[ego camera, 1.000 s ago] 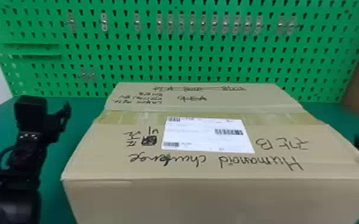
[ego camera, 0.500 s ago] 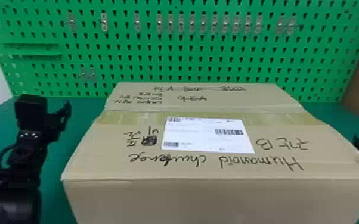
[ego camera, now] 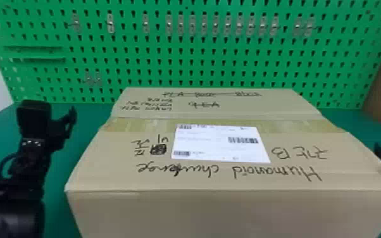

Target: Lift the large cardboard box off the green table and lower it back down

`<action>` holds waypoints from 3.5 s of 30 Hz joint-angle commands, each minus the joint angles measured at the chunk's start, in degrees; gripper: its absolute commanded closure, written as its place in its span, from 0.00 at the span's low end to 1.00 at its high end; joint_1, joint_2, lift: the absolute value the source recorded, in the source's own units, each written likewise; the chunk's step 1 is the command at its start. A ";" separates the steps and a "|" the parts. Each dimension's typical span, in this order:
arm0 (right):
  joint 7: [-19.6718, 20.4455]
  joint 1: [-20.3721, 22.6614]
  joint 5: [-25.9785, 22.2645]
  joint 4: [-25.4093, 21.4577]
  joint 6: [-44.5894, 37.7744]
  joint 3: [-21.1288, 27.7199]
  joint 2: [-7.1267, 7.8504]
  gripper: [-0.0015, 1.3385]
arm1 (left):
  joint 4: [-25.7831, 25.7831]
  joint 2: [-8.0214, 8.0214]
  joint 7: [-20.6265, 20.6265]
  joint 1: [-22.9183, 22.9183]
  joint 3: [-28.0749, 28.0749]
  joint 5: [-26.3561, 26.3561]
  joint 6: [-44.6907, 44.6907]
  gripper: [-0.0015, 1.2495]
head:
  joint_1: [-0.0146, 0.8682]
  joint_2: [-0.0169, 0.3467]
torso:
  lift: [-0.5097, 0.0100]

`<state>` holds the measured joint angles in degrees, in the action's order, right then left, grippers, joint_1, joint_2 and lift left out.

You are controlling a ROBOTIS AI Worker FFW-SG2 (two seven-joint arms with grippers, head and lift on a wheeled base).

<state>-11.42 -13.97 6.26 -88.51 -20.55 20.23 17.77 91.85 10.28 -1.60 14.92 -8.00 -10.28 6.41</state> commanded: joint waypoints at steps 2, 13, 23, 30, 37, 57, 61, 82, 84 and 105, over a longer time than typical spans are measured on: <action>0.00 -0.09 0.07 0.00 -0.02 -0.10 0.24 0.40 | 0.00 0.00 -0.07 0.02 -0.09 0.00 0.00 0.42 | 0.59 0.19 | 0.57; 0.00 -0.27 0.16 0.00 -0.54 -0.54 0.42 0.40 | 0.00 -0.09 -0.07 0.02 -0.09 0.00 0.00 0.41 | 0.59 0.19 | 0.57; 0.00 -0.36 0.16 0.00 -0.54 -0.72 0.42 0.40 | 0.00 -0.09 -0.07 0.10 0.09 0.00 0.00 0.42 | 0.59 0.19 | 0.57; 0.00 -0.36 0.16 0.00 -0.54 -0.63 0.42 0.40 | 0.00 -0.09 -0.07 0.10 0.09 0.09 0.00 0.41 | 0.59 0.19 | 0.57; 0.00 -0.45 0.16 0.00 -0.54 -0.72 0.51 0.40 | 0.00 -0.09 -0.07 0.10 0.09 0.09 0.00 0.42 | 0.59 0.19 | 0.57; 0.00 -0.62 0.24 0.00 -0.54 -0.98 0.68 0.40 | 0.00 -0.09 -0.07 0.02 0.18 0.18 0.00 0.41 | 0.59 0.19 | 0.57; 0.00 -0.53 0.24 0.00 -0.54 -0.98 0.68 0.40 | 0.00 -0.09 0.01 0.02 0.27 0.18 0.09 0.41 | 0.59 0.19 | 0.57; 0.00 -0.62 -0.90 0.70 1.30 -0.28 0.33 0.39 | -0.09 -0.09 0.01 0.28 0.35 0.18 0.09 0.42 | 0.59 0.19 | 0.57; 0.00 -0.71 -1.25 1.14 2.27 -0.19 0.24 0.38 | -0.09 -0.09 -0.07 0.37 0.44 0.18 0.09 0.42 | 0.59 0.19 | 0.57; 0.00 -1.15 -3.80 5.27 10.53 0.43 -0.55 0.26 | -0.62 -0.26 -0.07 0.54 0.71 0.26 0.09 0.42 | 0.59 0.19 | 0.57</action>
<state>-11.43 -15.00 2.12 -83.46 -10.39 20.63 17.26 91.26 10.10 -1.67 15.49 -7.29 -10.02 6.50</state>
